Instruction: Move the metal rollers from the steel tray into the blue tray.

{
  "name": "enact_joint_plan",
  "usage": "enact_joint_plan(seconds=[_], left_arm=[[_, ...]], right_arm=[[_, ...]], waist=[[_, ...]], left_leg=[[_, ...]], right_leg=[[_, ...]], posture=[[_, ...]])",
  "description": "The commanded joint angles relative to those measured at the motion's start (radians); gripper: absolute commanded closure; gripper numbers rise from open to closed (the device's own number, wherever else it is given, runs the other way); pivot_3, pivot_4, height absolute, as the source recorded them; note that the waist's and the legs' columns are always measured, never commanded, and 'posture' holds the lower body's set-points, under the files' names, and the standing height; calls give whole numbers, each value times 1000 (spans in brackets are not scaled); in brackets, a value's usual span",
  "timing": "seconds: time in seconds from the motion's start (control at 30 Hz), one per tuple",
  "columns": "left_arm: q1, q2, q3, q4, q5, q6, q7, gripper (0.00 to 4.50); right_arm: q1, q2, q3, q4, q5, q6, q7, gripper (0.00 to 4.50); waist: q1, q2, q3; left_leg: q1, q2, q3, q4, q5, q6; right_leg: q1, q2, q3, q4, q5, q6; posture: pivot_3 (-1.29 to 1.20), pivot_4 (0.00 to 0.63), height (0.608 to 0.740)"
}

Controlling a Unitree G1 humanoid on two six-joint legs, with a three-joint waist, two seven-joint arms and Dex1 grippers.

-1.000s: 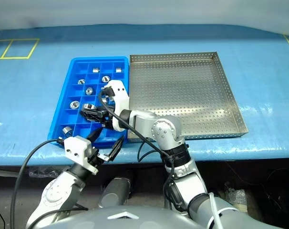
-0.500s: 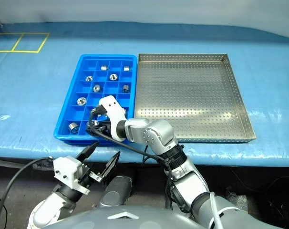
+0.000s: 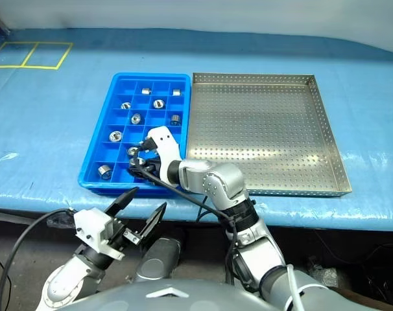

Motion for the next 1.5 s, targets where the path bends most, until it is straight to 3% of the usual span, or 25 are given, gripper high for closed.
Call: enact_joint_plan(seconds=[0.03,0.1,0.37,0.4,1.5], left_arm=[[-19,3,-5,0,-10,-7,-9,0],[-32,-1,-9,4,-9,-2,-7,0],[-58,-4,-18,-3,-6,27,3,0],[-59,-4,-18,-5,-6,31,5,0],[-108,10,-46,-36,-15,128,23,0]], right_arm=[[0,8,-18,-48,15,16,13,2814],[2,5,-12,-52,7,20,14,2814],[9,-1,4,-65,3,39,37,177],[10,0,4,-66,3,40,38,83],[48,5,-9,-172,28,55,61,83]], waist=[[-5,0,0],[-13,0,0],[-33,0,0],[-36,0,0],[-55,0,0]], left_leg=[[0,0,0,0,0,0],[0,0,0,0,0,0],[1,0,0,0,0,0],[1,0,0,0,0,0],[7,1,0,0,0,0]], right_leg=[[0,0,0,0,0,0],[0,0,0,1,0,0],[0,1,0,1,0,0],[1,1,0,1,0,0],[7,0,0,1,0,0]], posture=[[325,150,740],[320,150,740],[316,150,740],[316,150,740],[280,150,740]])
